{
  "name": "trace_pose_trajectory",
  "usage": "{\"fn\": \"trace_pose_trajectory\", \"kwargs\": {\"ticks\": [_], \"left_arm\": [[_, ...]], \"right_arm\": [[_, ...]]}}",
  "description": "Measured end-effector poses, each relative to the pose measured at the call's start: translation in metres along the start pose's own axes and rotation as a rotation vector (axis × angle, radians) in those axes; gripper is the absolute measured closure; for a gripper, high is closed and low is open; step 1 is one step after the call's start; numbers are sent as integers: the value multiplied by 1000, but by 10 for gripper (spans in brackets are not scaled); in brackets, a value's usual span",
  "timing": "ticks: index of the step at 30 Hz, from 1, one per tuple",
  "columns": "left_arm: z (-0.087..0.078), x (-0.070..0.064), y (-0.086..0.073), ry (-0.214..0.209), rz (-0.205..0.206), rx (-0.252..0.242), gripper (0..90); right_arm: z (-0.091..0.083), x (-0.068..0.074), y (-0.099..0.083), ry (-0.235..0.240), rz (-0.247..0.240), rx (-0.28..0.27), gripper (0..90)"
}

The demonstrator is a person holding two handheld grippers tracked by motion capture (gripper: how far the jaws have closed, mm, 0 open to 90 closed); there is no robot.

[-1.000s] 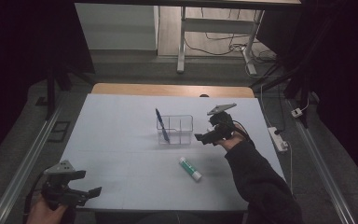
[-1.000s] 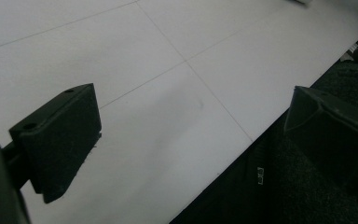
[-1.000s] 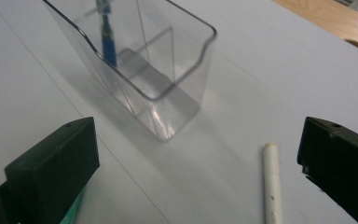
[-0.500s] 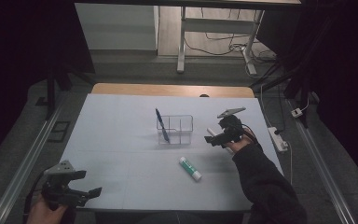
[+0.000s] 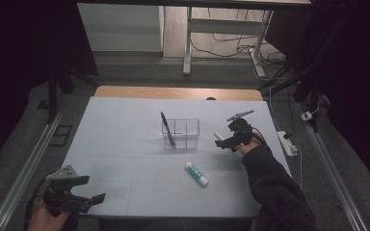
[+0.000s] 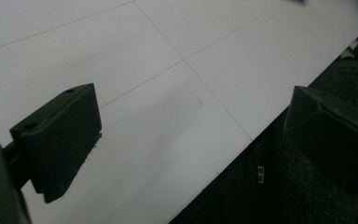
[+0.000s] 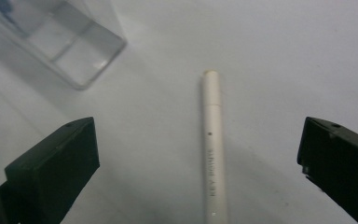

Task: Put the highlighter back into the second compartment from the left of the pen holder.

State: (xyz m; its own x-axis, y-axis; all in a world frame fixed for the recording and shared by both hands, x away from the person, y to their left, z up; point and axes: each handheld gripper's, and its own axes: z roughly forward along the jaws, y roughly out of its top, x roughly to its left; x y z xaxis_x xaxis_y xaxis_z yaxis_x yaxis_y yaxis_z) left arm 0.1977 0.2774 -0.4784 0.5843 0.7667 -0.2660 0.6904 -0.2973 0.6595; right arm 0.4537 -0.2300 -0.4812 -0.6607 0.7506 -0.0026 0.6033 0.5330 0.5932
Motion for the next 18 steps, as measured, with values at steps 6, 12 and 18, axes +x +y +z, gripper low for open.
{"fn": "trace_pose_trajectory", "kwargs": {"ticks": [6, 12, 18], "left_arm": [[0, 0, 0, -3, -4, 0, 43], [0, 0, 0, -4, -3, 1, 43], [0, 0, 0, -5, -6, 3, 43]], "right_arm": [[16, -12, -2, -36, 45, 34, 0], [31, -18, -3, -42, 47, 84, 0], [38, -16, 0, -40, -8, 130, 76]]}}
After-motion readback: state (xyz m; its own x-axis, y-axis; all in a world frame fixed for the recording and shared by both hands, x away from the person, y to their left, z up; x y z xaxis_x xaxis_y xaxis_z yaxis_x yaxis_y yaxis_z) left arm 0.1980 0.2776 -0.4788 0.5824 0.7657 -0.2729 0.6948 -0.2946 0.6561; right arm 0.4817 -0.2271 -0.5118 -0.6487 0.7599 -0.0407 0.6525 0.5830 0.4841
